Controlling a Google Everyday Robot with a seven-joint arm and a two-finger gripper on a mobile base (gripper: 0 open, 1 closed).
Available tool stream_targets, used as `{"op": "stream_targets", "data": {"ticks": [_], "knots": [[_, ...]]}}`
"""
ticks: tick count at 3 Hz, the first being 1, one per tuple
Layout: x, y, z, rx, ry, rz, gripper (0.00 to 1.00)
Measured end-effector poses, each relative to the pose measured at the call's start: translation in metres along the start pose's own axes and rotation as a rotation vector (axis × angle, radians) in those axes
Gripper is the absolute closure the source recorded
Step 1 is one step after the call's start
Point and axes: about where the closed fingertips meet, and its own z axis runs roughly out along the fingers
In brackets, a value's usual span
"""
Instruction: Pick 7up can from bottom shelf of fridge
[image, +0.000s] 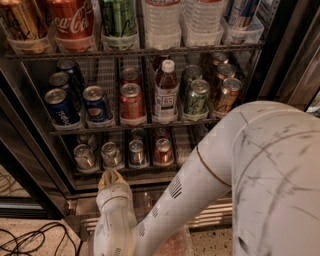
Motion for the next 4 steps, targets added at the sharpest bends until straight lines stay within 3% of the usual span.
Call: {"op": "stream_targets", "data": {"ticks": [2,4], "knots": [[-0.017,-0.012,0.009,0.072,0.11,0.081,1.0],[-0.019,-0.009,0.013,0.046,0.117,0.086,1.0]]}}
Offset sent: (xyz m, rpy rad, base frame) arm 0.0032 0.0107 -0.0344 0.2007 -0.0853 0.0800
